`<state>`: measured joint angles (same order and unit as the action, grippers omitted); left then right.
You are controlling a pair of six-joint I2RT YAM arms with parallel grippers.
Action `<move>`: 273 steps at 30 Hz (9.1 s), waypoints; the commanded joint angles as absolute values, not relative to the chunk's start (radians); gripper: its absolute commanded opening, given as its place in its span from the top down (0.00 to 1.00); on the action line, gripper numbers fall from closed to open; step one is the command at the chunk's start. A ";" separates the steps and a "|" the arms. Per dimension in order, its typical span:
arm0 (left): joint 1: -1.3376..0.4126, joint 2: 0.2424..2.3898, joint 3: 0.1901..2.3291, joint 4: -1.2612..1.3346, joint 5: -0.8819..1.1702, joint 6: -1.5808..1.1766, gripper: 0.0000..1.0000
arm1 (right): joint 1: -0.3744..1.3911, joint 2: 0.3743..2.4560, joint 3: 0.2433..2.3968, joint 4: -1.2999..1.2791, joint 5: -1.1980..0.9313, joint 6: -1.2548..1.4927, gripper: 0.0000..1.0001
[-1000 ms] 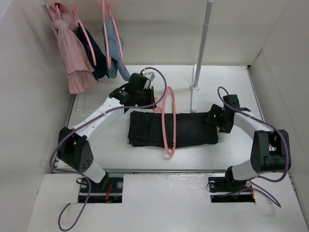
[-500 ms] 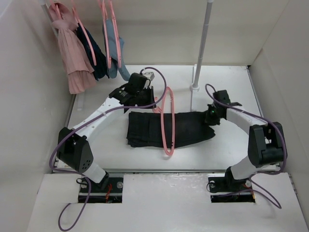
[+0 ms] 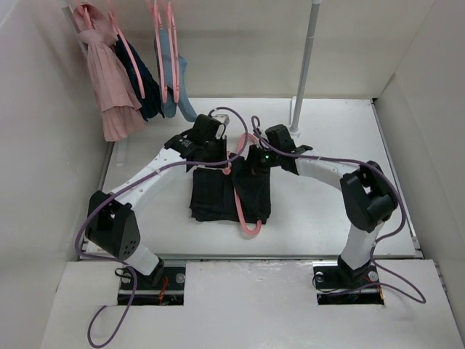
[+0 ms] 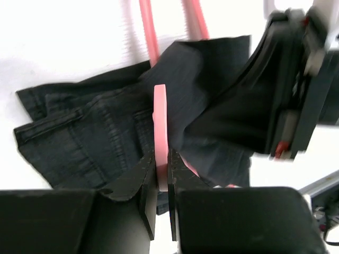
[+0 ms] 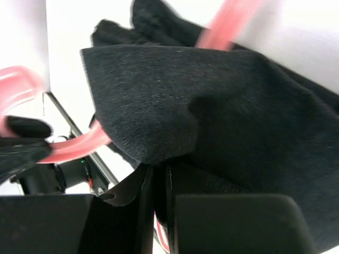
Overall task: Place the trousers on the hanger
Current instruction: Place the trousers on the hanger, then place the hanger at the clothesline.
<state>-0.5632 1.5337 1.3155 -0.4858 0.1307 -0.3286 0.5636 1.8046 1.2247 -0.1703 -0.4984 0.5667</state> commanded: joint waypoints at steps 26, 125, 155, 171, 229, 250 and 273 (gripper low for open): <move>-0.611 1.522 1.442 -0.463 0.232 -0.293 1.00 | 0.586 1.985 1.230 -0.132 -0.446 0.431 0.83; -0.611 1.494 1.396 -0.528 0.465 0.608 0.22 | 0.391 1.776 1.002 -0.112 -1.014 0.364 1.00; -0.663 1.545 1.158 -0.538 0.270 0.761 1.00 | 0.269 1.758 0.891 -0.103 -0.942 0.354 1.00; -0.650 0.951 0.655 -0.520 0.172 0.825 0.22 | 0.357 1.618 0.998 -0.253 -0.666 0.434 1.00; -0.785 0.996 0.786 -0.572 -0.141 0.827 1.00 | 0.342 1.764 0.980 -0.218 -0.552 0.554 1.00; -0.749 1.048 1.126 -0.641 0.273 0.634 0.13 | 0.566 1.368 1.346 -0.629 -0.209 0.629 1.00; -0.787 1.454 1.644 -0.558 0.664 0.087 0.01 | 0.663 1.376 1.661 -0.588 -0.025 0.765 1.00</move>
